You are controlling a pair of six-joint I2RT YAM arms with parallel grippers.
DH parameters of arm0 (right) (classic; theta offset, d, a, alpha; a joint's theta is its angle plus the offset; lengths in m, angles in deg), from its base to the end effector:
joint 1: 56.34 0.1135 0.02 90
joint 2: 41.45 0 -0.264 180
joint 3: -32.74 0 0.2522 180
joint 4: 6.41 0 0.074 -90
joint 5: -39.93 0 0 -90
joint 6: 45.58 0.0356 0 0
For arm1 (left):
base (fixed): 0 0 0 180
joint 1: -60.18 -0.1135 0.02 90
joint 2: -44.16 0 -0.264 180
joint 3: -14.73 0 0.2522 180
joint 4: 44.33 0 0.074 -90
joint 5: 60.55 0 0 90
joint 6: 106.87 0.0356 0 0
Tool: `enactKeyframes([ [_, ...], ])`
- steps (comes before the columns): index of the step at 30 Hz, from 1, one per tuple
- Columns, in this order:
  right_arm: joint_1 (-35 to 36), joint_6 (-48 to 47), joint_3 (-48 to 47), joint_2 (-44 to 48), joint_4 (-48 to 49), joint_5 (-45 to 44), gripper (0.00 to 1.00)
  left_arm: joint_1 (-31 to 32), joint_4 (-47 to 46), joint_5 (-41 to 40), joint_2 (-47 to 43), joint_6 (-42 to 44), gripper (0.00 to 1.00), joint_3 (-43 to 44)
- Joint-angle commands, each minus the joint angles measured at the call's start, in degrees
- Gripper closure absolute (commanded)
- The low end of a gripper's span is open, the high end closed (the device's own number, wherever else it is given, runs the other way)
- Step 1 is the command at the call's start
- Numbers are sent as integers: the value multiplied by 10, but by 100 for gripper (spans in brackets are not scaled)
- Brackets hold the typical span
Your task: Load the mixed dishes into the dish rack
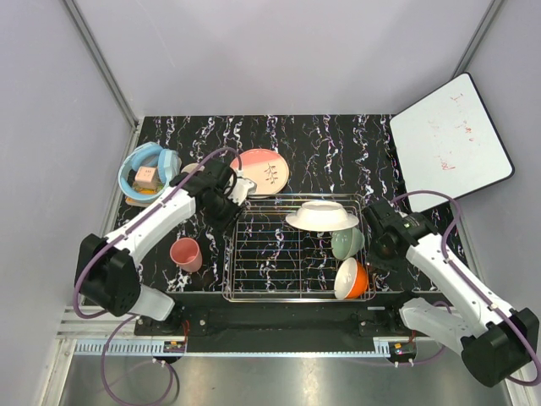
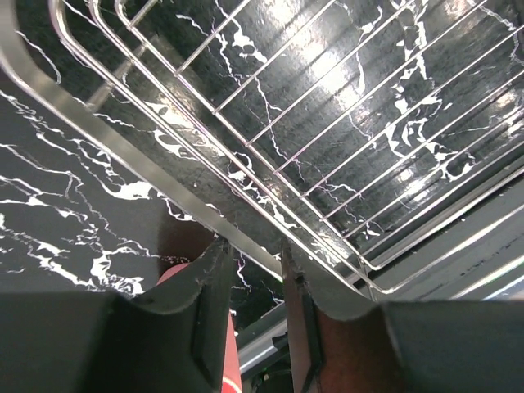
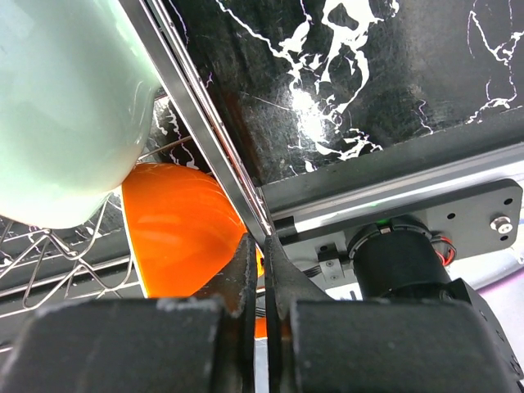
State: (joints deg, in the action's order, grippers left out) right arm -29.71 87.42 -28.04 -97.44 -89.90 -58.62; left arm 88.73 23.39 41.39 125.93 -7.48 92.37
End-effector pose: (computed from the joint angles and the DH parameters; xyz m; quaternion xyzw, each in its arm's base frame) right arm 0.1320 0.0603 0.2463 0.1485 0.9812 -0.0049 0.1230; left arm 0.2316 -0.1344 0.2532 0.3348 0.9235 -0.1274 0.1376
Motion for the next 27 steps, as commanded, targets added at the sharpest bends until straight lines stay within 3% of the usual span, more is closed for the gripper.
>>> enactKeyframes([
  [1, 10, 47, -46, -9, 58, 48, 100, 5, -13, 34, 0, -9, 68, 69],
  [10, 11, 46, -59, -4, 53, 56, 100, 5, 3, 39, 1, -13, 68, 62],
  [11, 10, 46, -54, -3, 52, 57, 100, 5, 4, 37, -3, -12, 62, 53],
  [12, 10, 49, -45, 3, 52, 56, 100, 5, 6, 29, -13, -9, 41, 35],
  [15, 10, 49, -38, 7, 56, 56, 100, 5, 19, 16, -37, -1, 26, 3],
  [22, 10, 46, -38, 2, 59, 55, 100, 5, 24, 11, -70, -2, 22, -36],
  [27, 10, 46, -42, 3, 57, 53, 100, 11, 21, 35, -30, -1, 32, -38],
])
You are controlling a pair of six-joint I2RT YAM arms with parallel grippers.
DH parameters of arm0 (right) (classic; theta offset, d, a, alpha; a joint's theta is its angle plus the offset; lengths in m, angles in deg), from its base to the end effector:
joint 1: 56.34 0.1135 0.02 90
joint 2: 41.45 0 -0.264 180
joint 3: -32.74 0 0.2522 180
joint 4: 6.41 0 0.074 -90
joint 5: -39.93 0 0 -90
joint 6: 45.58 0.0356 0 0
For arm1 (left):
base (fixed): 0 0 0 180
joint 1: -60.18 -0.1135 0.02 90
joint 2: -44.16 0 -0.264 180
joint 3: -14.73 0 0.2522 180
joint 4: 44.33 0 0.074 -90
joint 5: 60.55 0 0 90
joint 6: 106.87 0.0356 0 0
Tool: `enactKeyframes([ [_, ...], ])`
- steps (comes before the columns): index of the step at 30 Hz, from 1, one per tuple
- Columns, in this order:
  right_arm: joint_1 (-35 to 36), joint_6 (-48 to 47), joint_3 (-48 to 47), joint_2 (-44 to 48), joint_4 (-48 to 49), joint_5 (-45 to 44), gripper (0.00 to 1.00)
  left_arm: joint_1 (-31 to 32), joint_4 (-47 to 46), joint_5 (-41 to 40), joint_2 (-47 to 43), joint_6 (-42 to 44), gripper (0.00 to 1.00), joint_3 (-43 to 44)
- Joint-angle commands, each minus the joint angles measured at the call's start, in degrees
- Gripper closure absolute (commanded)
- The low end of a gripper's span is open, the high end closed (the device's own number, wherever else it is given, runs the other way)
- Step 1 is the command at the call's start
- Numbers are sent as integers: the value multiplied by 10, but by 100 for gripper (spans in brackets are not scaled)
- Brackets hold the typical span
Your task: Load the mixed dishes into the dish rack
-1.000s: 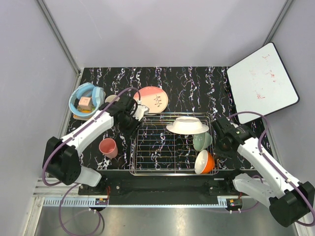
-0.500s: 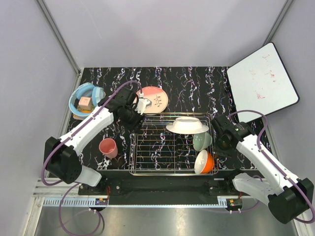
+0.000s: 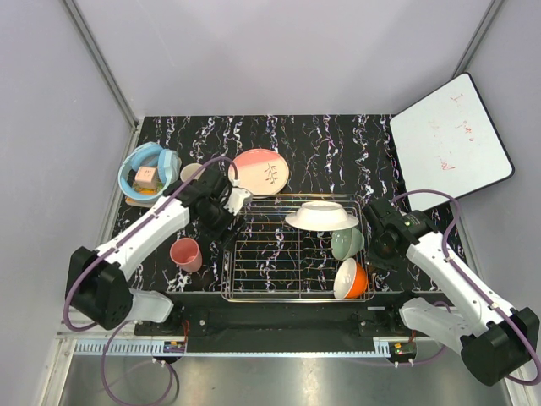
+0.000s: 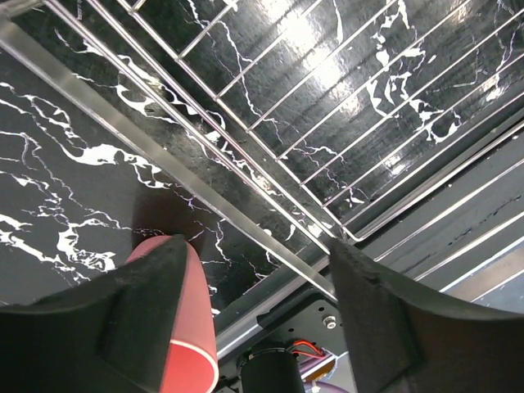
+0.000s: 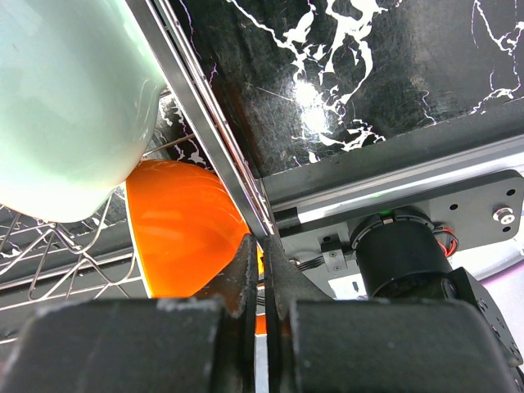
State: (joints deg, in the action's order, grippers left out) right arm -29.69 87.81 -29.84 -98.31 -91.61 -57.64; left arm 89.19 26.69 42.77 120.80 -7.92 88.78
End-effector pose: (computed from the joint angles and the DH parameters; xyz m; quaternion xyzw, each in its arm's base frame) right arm 0.1331 0.0616 0.2522 0.1506 0.9822 -0.0013 0.1126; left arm 0.2073 -0.1243 0.2547 0.3354 0.9243 -0.1377 0.1194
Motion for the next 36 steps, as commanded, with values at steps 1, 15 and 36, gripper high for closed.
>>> enactKeyframes([
  [1, 9, 42, -26, 13, 73, 44, 100, 7, -10, 24, 30, 5, 36, -4],
  [15, 10, 46, -42, 10, 62, 44, 100, 15, 11, 44, 102, 11, 93, 16],
  [36, 9, 35, -128, -43, 65, 49, 100, 16, 124, 74, 126, 5, 100, 185],
])
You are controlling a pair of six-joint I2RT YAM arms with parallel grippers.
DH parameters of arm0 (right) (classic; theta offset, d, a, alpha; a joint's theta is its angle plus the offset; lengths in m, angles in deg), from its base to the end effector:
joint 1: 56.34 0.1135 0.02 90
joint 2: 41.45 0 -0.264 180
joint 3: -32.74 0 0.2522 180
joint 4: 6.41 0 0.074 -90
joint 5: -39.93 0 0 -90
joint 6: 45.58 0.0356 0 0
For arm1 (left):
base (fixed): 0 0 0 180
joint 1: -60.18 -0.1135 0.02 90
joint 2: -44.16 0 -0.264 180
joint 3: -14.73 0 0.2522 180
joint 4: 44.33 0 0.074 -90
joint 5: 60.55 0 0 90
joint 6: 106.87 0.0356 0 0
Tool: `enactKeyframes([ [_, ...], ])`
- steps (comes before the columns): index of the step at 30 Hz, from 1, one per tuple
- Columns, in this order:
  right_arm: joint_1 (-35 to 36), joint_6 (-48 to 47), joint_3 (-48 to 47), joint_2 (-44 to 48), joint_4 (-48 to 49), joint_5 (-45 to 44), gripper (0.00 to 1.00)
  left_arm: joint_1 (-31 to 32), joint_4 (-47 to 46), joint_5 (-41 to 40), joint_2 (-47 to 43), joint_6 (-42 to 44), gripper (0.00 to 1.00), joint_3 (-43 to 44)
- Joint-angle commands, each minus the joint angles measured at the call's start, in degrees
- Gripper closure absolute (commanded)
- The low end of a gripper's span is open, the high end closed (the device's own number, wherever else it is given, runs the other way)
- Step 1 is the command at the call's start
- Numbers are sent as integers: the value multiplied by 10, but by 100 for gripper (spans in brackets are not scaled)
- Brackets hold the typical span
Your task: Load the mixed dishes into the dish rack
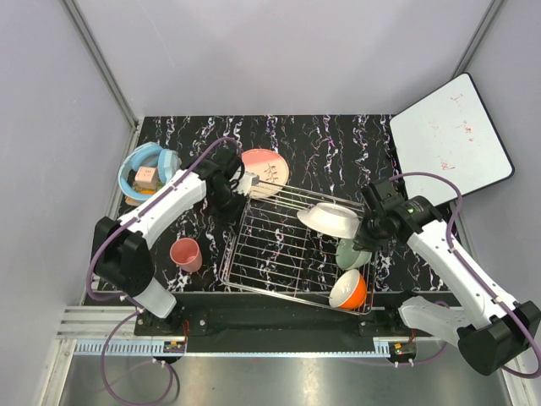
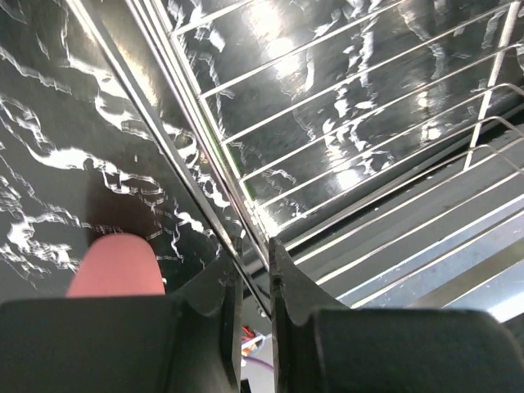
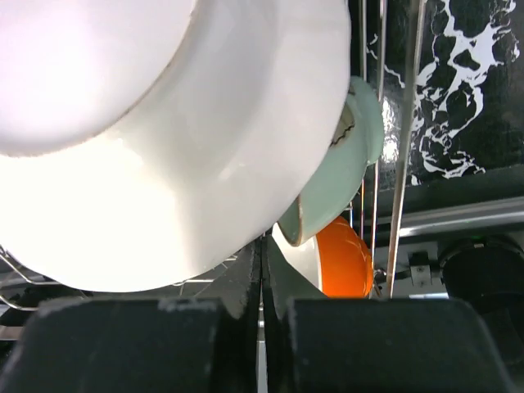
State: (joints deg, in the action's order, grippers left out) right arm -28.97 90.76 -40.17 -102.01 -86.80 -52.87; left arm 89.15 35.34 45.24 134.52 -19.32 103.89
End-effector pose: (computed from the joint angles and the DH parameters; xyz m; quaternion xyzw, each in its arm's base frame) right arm 0.1585 0.0801 0.2957 0.1663 0.9672 0.0950 0.1667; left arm 0.2499 -0.1494 0.2653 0.2371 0.9585 -0.1532 0.0388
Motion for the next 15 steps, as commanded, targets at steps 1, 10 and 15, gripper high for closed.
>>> enactKeyframes([
  [1, 2, 2, -25, -9, 16, 1, 100, 16, 37, 50, -10, 118, 100, 30],
  [10, 1, -10, -43, 4, -39, -66, 81, 6, -4, 19, -1, 130, 100, -23],
  [15, 1, -11, -69, 14, -89, -91, 71, -35, -28, 13, 31, 149, 100, -25],
])
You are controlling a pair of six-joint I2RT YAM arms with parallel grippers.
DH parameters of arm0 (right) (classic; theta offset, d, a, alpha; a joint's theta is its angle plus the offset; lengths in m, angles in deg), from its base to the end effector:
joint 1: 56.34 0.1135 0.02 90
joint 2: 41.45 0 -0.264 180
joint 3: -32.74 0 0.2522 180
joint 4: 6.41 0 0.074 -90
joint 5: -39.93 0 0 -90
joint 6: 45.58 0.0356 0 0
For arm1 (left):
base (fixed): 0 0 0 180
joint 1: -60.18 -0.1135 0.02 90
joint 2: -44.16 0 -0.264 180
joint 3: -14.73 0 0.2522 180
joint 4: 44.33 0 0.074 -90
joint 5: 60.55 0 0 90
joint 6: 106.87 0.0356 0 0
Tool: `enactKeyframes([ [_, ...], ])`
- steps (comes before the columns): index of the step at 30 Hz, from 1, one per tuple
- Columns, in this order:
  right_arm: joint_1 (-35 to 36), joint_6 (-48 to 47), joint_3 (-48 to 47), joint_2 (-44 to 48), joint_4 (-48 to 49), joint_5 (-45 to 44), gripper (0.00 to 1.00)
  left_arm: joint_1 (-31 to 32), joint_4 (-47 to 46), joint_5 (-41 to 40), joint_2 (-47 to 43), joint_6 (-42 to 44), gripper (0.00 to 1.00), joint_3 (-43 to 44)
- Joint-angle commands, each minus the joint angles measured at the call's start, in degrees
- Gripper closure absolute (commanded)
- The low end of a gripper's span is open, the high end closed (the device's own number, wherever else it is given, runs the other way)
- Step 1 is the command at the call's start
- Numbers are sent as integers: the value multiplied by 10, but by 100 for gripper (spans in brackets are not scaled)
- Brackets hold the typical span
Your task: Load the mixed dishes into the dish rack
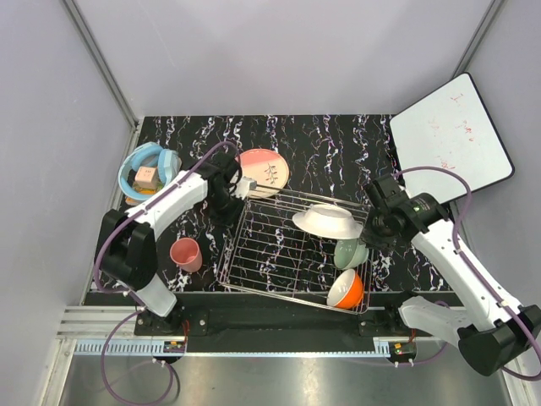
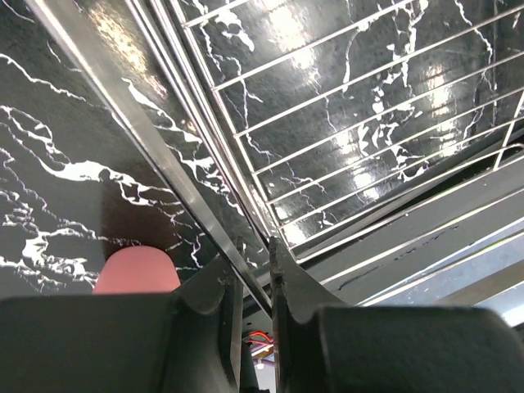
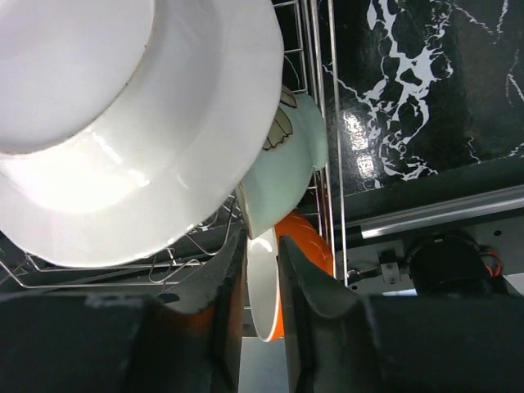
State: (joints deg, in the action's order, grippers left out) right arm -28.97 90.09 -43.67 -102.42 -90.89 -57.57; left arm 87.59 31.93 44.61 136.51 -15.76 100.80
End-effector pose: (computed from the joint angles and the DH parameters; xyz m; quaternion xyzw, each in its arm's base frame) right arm 0.1567 0.0759 0.3094 0.1678 0.9668 0.0563 0.1841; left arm 0.2581 -0.1443 0.2422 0.2520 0.9566 -0.1429 0.0328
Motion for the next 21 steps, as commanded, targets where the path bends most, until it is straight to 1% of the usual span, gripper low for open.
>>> enactKeyframes([
  [1, 1, -4, -33, 19, -54, -44, 69, -25, 3, 16, 16, 116, 100, 8],
  [4, 1, -5, -20, 23, -69, -37, 66, -46, -5, 15, 29, 124, 100, 12],
  [8, 2, -3, 11, 17, -68, -15, 62, -54, -15, 22, 35, 127, 100, 11],
  [16, 1, -8, 68, -4, -23, 22, 62, -54, -25, 29, 32, 127, 100, -2],
  [18, 2, -8, 85, -4, -15, 28, 64, -54, -26, 27, 31, 128, 100, -4],
  [20, 1, -4, 103, 1, -6, 32, 67, -54, -28, 28, 32, 128, 100, -7],
  [21, 2, -3, 107, 1, -3, 35, 79, -54, -29, 30, 32, 126, 100, -7],
])
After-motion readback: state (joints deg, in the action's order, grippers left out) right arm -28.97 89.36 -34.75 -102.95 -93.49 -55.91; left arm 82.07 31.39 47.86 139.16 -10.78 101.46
